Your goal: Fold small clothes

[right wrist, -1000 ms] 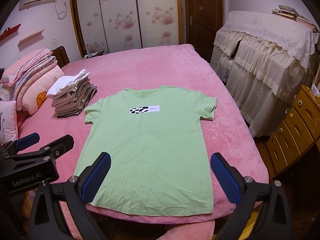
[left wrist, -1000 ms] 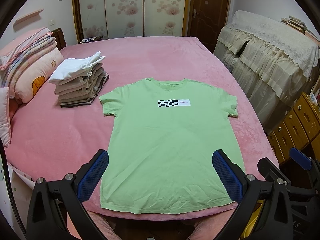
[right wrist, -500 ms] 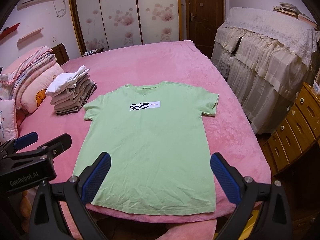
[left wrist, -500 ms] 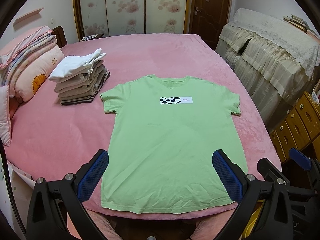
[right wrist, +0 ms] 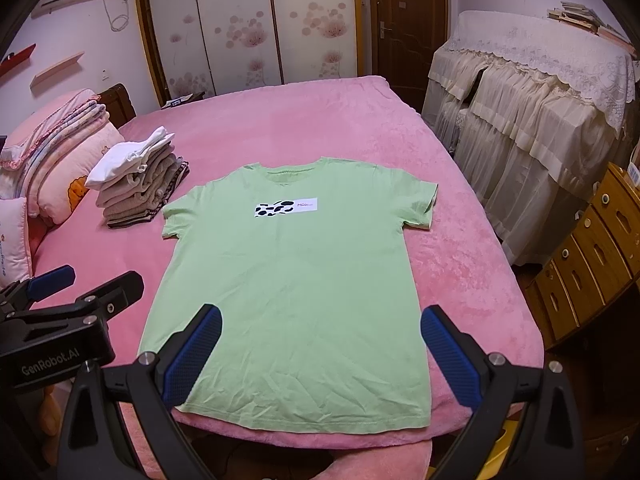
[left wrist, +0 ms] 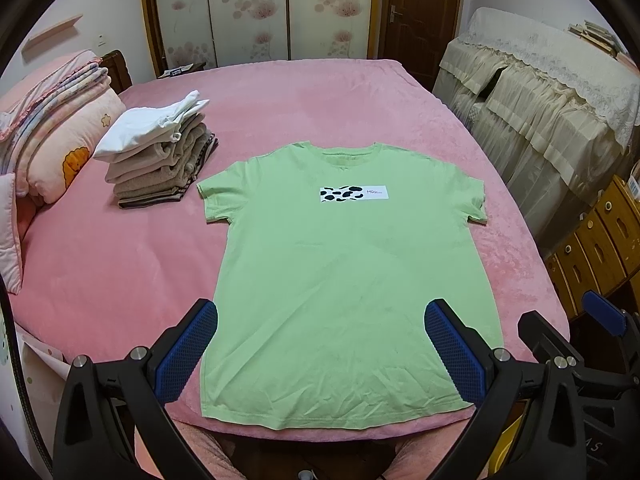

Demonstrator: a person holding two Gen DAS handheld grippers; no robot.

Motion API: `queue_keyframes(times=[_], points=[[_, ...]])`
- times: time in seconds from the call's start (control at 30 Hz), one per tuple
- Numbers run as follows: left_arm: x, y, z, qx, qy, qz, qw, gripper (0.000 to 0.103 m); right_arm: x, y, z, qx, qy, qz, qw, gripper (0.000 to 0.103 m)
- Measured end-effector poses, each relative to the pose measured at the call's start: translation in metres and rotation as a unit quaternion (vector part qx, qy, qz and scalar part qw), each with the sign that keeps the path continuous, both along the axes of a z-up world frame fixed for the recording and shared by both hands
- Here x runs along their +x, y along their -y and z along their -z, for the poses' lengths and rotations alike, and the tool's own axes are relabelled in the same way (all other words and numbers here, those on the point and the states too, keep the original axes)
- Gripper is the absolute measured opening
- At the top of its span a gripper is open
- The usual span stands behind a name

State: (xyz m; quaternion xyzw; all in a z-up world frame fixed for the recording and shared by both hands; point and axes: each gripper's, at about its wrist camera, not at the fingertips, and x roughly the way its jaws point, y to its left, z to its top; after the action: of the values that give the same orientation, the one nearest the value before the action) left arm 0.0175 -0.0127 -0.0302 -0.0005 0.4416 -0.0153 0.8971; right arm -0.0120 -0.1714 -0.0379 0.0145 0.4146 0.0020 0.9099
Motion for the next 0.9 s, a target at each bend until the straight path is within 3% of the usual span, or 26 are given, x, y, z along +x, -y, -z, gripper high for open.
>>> queue_keyframes(times=[0.37, 0.6, 0.9], points=[[0.037, 0.005, -0.020, 0.026, 0.039, -0.004, 0.9989, 0.102, 0.026, 0.013, -0.027, -0.073, 0.063, 0.004, 0.995, 0.100], [0.066, 0.008, -0.045, 0.024, 0.081, -0.016, 0.9963, 0.102, 0.049, 0.036, -0.055, -0.066, 0.093, 0.010, 0.993, 0.100], [0.100, 0.035, -0.070, 0.033, 0.113, 0.019, 0.9928, 0.102, 0.081, 0.076, -0.094, -0.068, 0.123, 0.022, 0.990, 0.100]])
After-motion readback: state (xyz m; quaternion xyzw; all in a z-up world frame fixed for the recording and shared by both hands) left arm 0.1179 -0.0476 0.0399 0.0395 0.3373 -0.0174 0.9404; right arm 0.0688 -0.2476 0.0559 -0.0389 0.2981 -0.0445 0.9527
